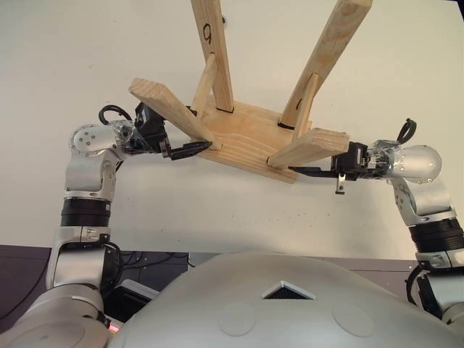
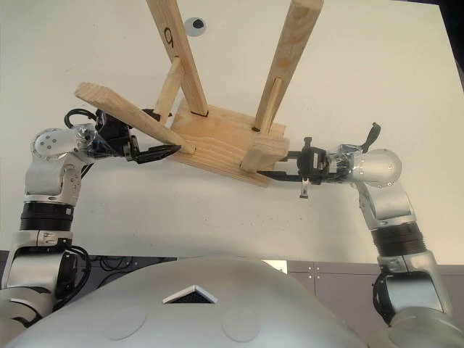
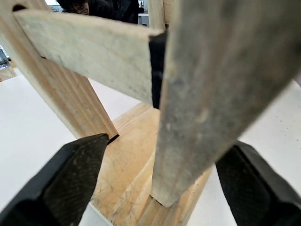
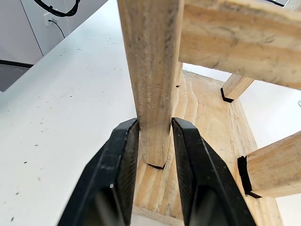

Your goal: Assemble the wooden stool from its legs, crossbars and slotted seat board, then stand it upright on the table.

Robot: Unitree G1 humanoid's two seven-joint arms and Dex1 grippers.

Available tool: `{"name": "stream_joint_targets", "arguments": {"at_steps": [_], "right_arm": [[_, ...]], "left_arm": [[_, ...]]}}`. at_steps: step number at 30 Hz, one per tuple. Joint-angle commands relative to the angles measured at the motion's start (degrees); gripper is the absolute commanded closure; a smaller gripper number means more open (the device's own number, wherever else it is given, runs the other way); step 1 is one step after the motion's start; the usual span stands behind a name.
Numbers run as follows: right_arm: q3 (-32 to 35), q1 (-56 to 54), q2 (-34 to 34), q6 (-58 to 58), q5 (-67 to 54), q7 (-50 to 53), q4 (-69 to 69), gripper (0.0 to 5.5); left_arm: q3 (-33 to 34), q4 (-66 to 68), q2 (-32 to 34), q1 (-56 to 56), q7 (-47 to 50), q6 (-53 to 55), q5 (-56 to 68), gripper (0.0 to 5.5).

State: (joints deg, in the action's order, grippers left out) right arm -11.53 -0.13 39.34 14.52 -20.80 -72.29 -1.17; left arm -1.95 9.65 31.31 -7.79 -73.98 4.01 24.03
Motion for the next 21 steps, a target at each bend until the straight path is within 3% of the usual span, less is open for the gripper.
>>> {"name": "stream_joint_targets", "arguments": {"at_steps": [1,8,11,13,17,21], "right_arm": [[-0.1,1.0,2.1,-1.4,2.2,-1.5,-1.8,4.50],[1.4,1.6,2.1,-3.3,0.6,-1.7,-1.0,4.52],[2.8,2.2,2.8,-11.9,-4.6,-1.2,3.8,4.53],[4.4,2.4,4.4,-25.1,-12.9,0.2,9.7,4.53],[9.2,-0.7,9.5,-54.8,-36.1,4.3,17.5,4.53],[10.1,-9.8,9.7,-78.5,-48.0,14.3,10.7,4.54]], "left_arm": [[-0.1,-3.8,2.9,2.8,-3.0,4.2,2.3,2.24],[-0.3,-6.8,4.3,4.3,-4.8,8.7,5.0,3.36],[-1.4,-9.3,7.2,6.6,-6.1,13.9,5.9,3.76],[-1.1,-13.1,9.5,7.2,-5.9,22.3,9.8,3.89],[2.6,-16.7,12.6,-1.0,-0.3,51.3,27.8,4.03],[3.2,-8.1,12.1,-12.3,4.6,73.0,35.2,4.16]]}}
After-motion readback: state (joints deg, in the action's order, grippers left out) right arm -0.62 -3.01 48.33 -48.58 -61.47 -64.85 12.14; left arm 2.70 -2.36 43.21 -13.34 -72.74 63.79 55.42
